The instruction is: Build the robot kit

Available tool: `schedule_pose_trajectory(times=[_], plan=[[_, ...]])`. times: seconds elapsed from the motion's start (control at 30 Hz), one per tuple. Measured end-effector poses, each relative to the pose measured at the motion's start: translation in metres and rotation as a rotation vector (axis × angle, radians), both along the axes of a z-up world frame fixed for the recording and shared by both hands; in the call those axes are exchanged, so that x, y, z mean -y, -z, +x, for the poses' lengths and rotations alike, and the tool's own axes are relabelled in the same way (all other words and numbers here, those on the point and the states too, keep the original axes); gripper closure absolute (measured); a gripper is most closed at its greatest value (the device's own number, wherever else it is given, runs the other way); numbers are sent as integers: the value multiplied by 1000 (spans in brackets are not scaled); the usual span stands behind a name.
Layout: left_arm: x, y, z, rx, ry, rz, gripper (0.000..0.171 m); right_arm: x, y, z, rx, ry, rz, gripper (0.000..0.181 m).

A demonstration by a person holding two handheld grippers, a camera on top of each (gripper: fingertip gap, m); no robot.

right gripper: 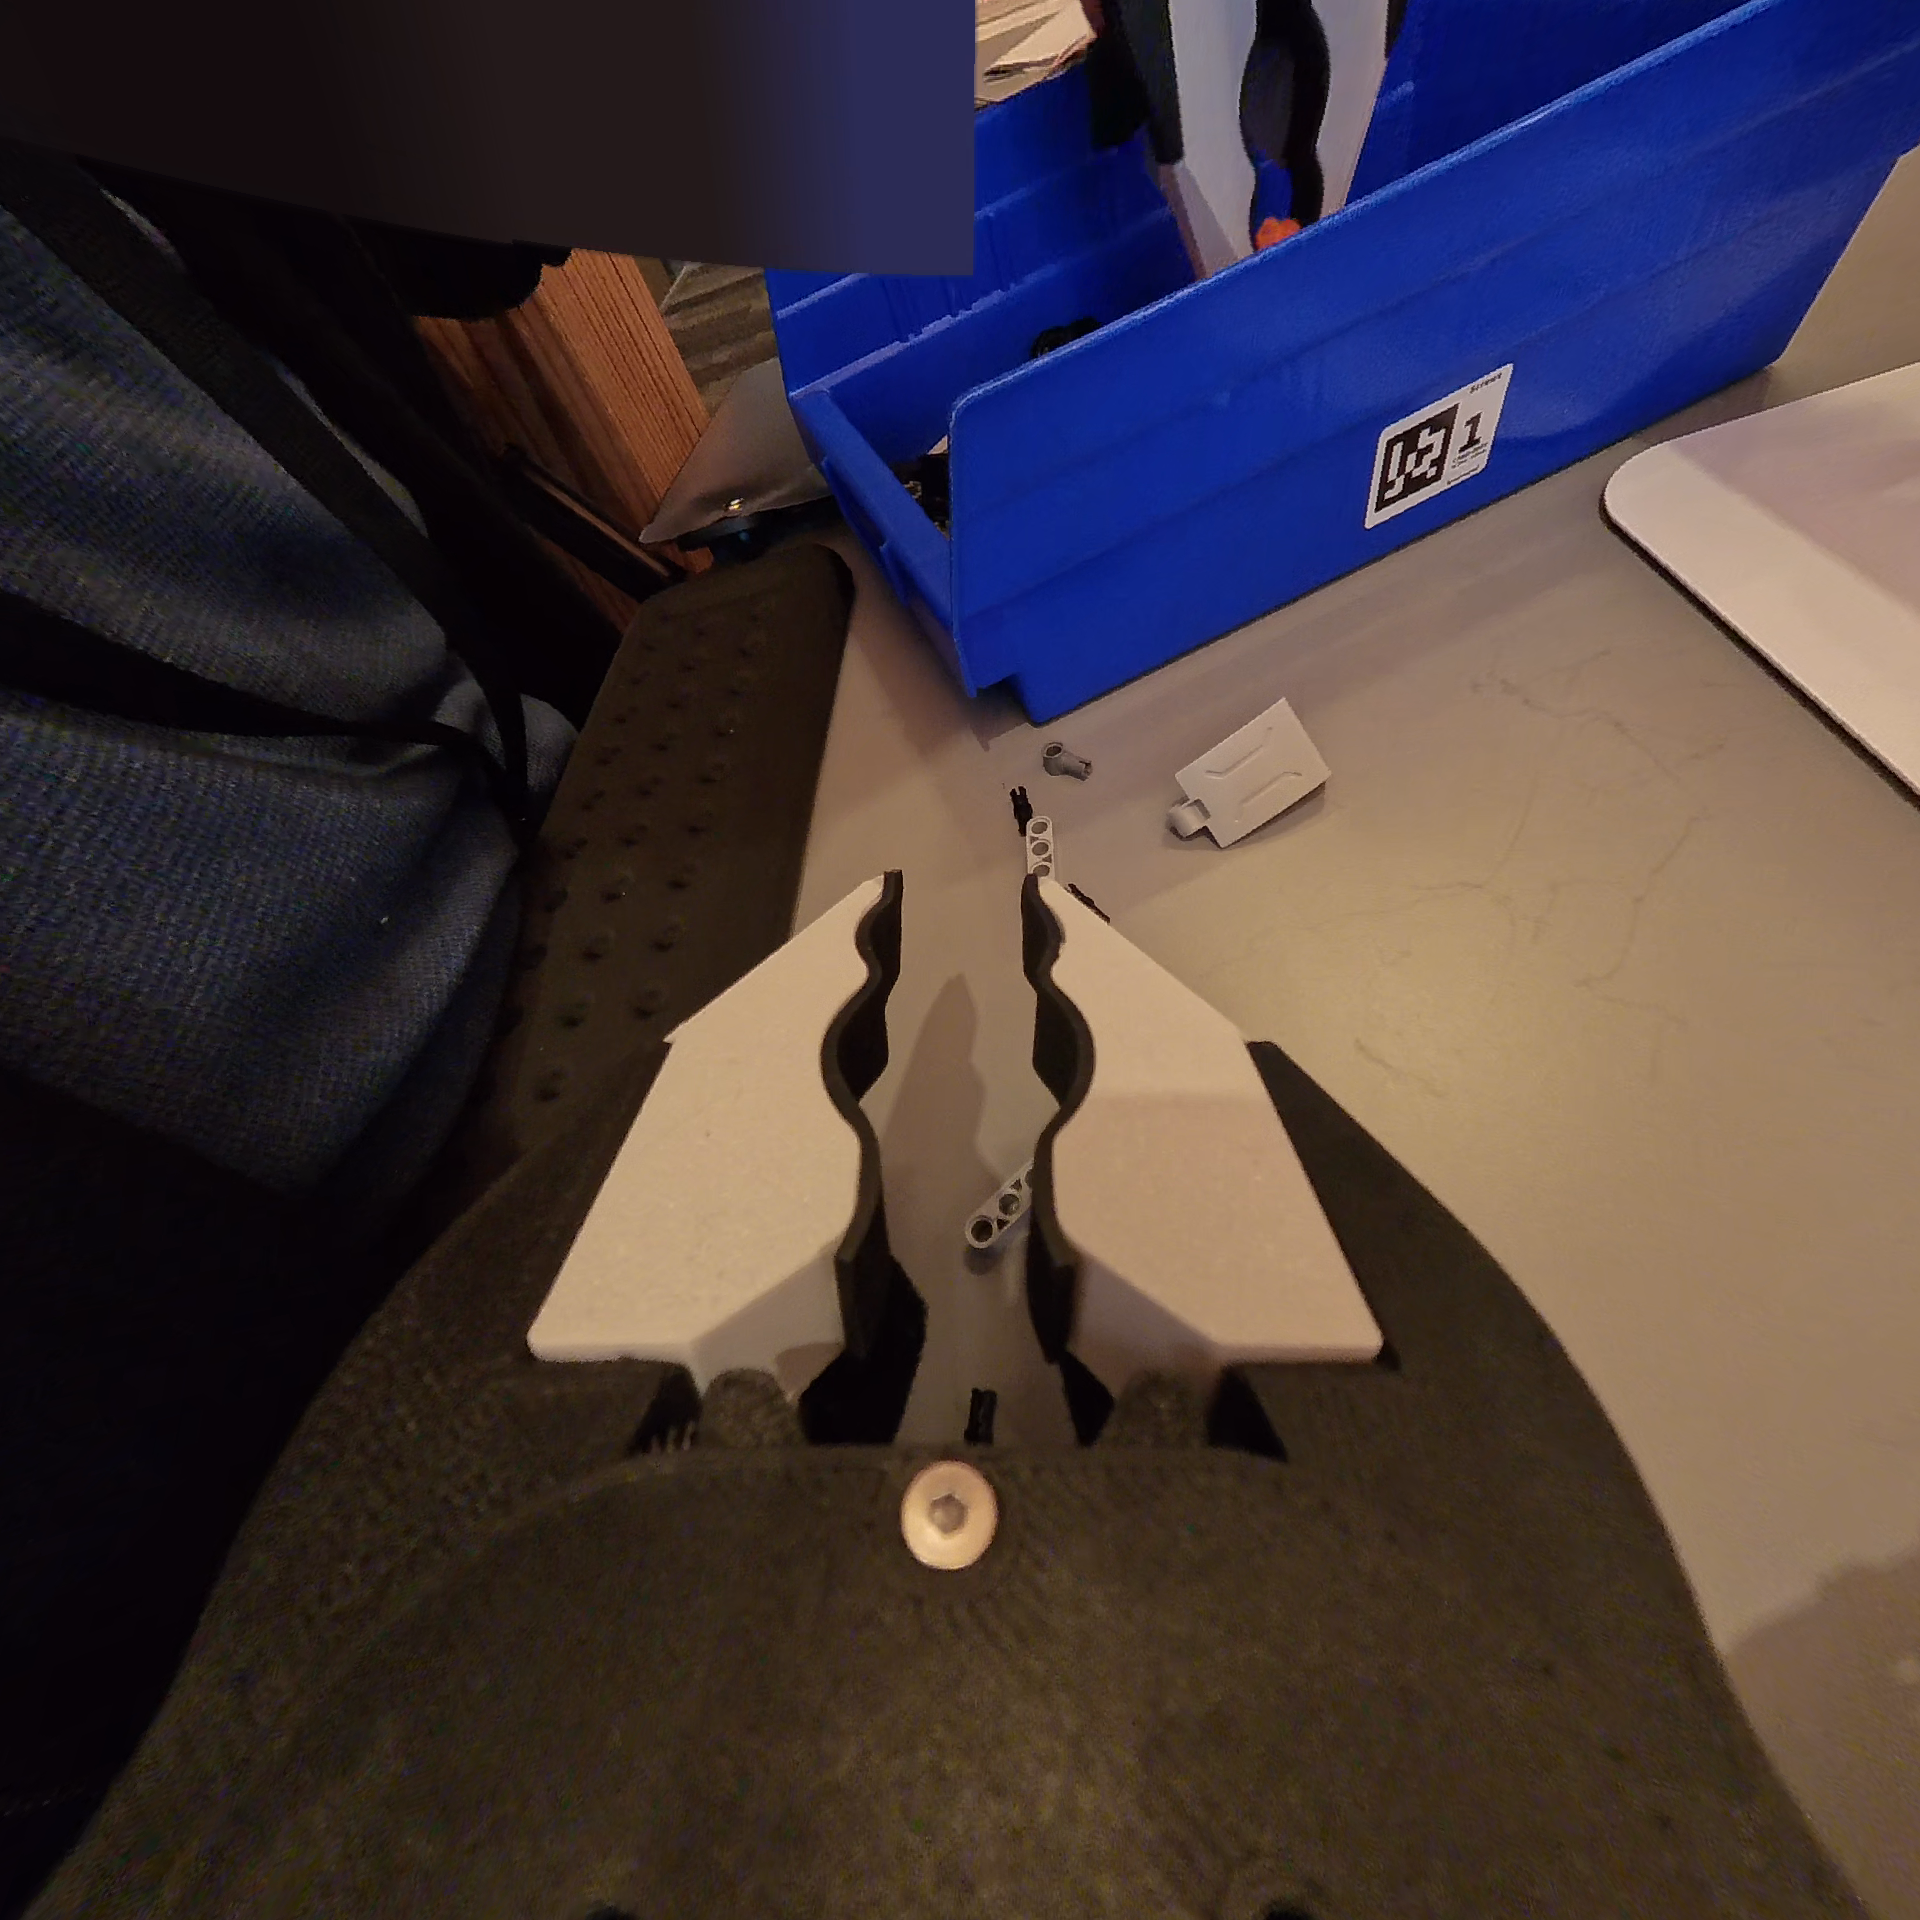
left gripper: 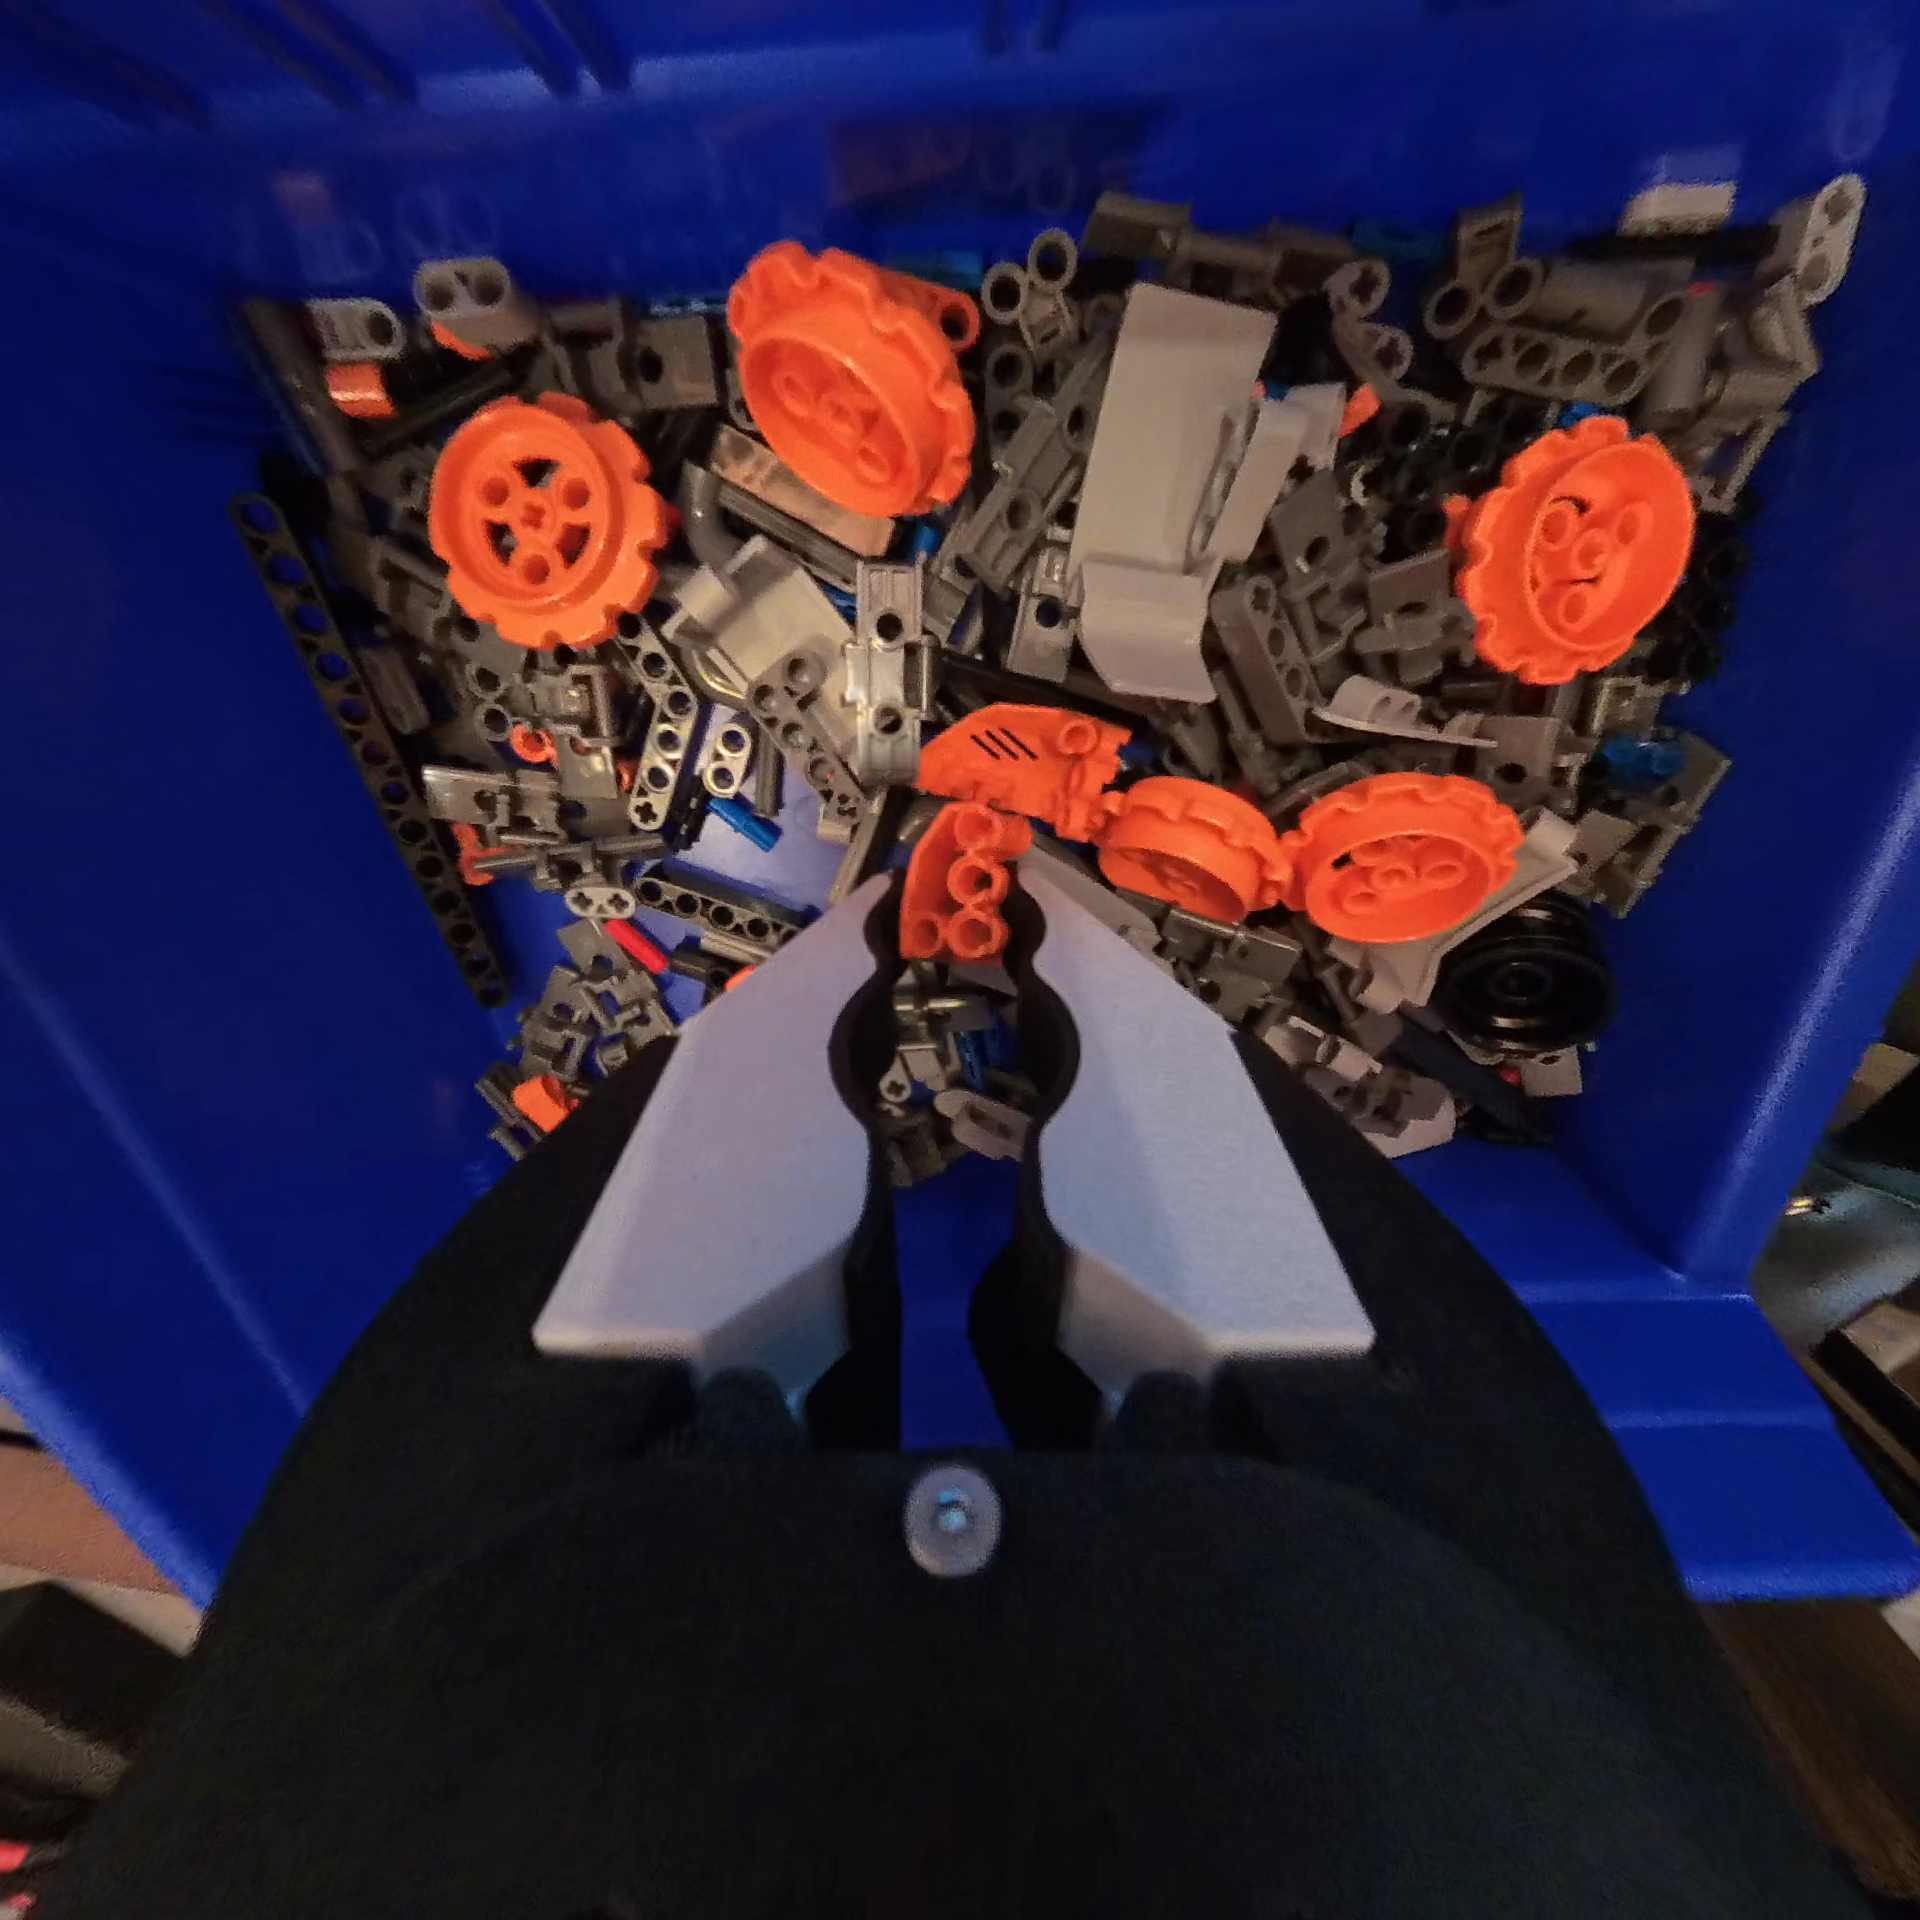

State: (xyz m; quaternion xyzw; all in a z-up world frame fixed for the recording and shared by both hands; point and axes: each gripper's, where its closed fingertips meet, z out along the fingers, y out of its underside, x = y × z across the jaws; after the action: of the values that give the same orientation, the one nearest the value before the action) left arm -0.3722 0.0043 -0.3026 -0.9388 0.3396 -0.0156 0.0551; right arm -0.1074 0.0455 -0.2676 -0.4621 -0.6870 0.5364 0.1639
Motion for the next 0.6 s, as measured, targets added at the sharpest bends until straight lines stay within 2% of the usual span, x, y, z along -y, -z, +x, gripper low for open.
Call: schedule_pose_trajectory(times=[0.23, 0.43, 0.53, 0.6], plan=[[-17, -32, 22, 29, 73, 152, 157, 0, -3, 0, -11, 5, 10, 161], [-54, -79, 79, 64, 185, 236, 157, 0, -8, 1, -32, 9, 25, 161], [-73, -91, 119, 109, 267, 194, 157, -1, -10, 1, -40, 11, 30, 161], [-82, -82, 140, 115, 322, 122, 157, 0, -11, 1, -45, 12, 33, 161]])
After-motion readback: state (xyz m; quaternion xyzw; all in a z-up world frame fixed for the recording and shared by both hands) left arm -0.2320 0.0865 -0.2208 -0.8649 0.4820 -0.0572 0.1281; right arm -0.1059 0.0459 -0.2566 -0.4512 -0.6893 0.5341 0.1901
